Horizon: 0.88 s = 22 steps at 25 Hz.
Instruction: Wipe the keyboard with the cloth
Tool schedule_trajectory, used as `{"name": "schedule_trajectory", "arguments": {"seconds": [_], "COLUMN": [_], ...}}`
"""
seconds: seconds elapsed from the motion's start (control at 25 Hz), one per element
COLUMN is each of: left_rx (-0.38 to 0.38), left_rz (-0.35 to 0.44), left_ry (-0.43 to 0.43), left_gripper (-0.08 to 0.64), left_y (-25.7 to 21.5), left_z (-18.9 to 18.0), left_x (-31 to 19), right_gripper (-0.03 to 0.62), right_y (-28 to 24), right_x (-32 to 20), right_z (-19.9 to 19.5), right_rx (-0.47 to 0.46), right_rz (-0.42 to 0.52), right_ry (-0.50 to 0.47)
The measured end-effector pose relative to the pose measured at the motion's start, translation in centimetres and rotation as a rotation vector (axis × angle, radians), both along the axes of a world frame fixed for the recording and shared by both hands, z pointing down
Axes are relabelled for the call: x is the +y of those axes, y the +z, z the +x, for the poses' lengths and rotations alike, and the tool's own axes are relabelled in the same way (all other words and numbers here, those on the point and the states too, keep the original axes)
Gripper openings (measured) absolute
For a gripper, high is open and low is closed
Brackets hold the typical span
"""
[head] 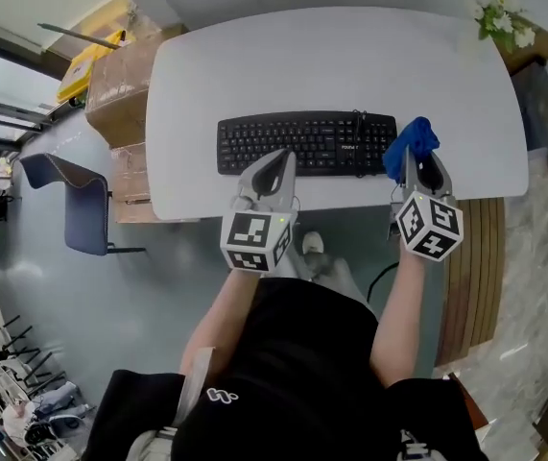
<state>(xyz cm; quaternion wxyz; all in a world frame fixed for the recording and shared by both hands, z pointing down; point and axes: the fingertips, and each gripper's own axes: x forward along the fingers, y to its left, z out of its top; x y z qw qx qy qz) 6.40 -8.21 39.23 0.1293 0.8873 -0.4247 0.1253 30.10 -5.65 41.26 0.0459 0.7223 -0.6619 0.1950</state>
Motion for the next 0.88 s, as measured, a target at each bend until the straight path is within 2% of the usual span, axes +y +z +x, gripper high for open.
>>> {"name": "schedule_trajectory", "arguments": {"seconds": [0.16, 0.36, 0.52, 0.72, 0.88], "left_rx": [0.043, 0.034, 0.087, 0.099, 0.097], "left_rz": [0.115, 0.277, 0.333, 0.391, 0.423], "left_ry": [-0.036, -0.045, -0.064, -0.101, -0.112], "left_gripper": [-0.002, -0.002, -0.002, -0.002, -0.002], "left_y": [-5.2, -11.5, -14.8, -17.2, -18.2], "left_z": [-0.8, -1.2, -1.9, -3.2, -3.5], "left_x": [-1.2, -0.9, -0.6, -0.7, -0.5], "right_gripper": [0.098, 0.098, 0.098, 0.098, 0.097], "right_y": [-6.2, -12.4, -16.2, -19.5, -21.0], "right_x": [-1.5, -2.2, -2.2, -1.9, -1.8], "right_z": [-1.5, -4.2, -7.0, -10.5, -13.3], "right_rx": [0.009, -0.026, -0.031, -0.061, -0.029], "right_rz": [0.143, 0.266, 0.354, 0.428, 0.473], "right_ry": [-0.062, -0.156, -0.239, -0.329, -0.402]}}
